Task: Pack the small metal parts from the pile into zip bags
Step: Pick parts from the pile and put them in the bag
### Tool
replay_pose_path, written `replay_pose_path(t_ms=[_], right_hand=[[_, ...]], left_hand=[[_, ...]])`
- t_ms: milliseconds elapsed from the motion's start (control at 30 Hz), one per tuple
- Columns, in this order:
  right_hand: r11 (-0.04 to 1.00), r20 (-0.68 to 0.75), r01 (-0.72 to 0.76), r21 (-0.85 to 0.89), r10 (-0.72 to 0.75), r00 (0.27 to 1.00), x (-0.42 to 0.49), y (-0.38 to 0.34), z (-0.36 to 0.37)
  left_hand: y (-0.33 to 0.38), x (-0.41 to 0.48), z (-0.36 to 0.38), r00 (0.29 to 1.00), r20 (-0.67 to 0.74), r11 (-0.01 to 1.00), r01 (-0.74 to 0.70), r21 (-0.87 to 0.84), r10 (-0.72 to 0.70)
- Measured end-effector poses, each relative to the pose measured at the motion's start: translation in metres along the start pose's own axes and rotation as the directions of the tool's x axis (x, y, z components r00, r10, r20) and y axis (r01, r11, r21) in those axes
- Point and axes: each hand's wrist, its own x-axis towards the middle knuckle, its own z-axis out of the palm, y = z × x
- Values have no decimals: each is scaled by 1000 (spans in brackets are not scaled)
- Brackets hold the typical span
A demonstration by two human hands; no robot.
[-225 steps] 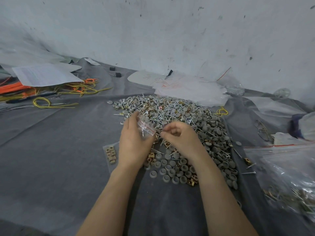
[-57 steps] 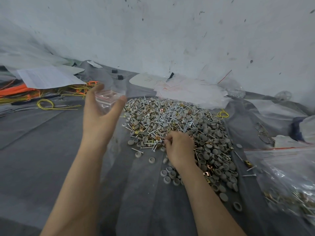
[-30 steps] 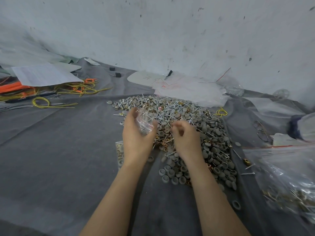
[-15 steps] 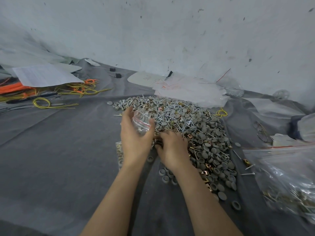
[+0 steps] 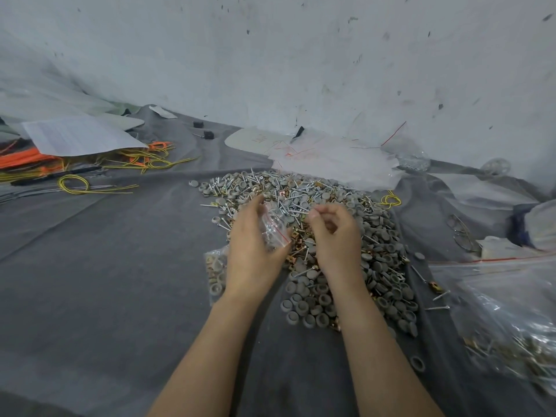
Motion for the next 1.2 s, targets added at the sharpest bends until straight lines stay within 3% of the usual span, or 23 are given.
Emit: replay_pose_path(t_ms=[67, 200, 267, 333, 400, 500, 600, 667, 867, 933, 1033, 1200], right_hand=[[997, 76, 39, 63, -44, 996, -2, -7, 0], [992, 356, 122, 21, -122, 926, -9, -14, 6], [992, 320, 117, 37, -123, 939, -9, -13, 7], [998, 169, 64, 23, -67, 983, -4, -9, 2], [992, 78, 35, -121, -26, 997, -1, -2, -3], [893, 229, 73, -445, 34, 973, -2, 9, -3], [666, 378, 162, -728, 193, 905, -7, 13, 4], [601, 396, 189, -777, 233, 888, -8, 13, 7], [568, 341, 167, -806, 214, 915, -10, 15, 11], [589, 325, 158, -793, 189, 927, -10, 15, 12], [717, 275, 123, -686, 99, 956, -8, 17, 8], [916, 27, 75, -395, -70, 997, -3, 13, -1]], left_hand=[[-1, 0, 1, 1000, 20, 999, -22, 24, 21], [-3, -1, 1, 999, 45, 1000, -9, 4, 8], [-2, 0, 0, 1000, 22, 1000, 7, -15, -7], [0, 1, -1, 999, -18, 999, 28, -40, -28], [3, 3, -4, 995, -70, 994, 67, -86, -73], [5, 5, -9, 977, -148, 975, 125, -184, -153], [7, 5, -12, 961, -191, 957, 150, -248, -200], [8, 5, -13, 958, -200, 957, 155, -244, -206], [11, 3, -13, 966, -182, 962, 140, -233, -185], [10, 3, -11, 969, -178, 969, 130, -213, -169], [6, 3, -8, 981, -149, 983, 105, -148, -127], [0, 0, -1, 999, -3, 999, 32, -28, -32]])
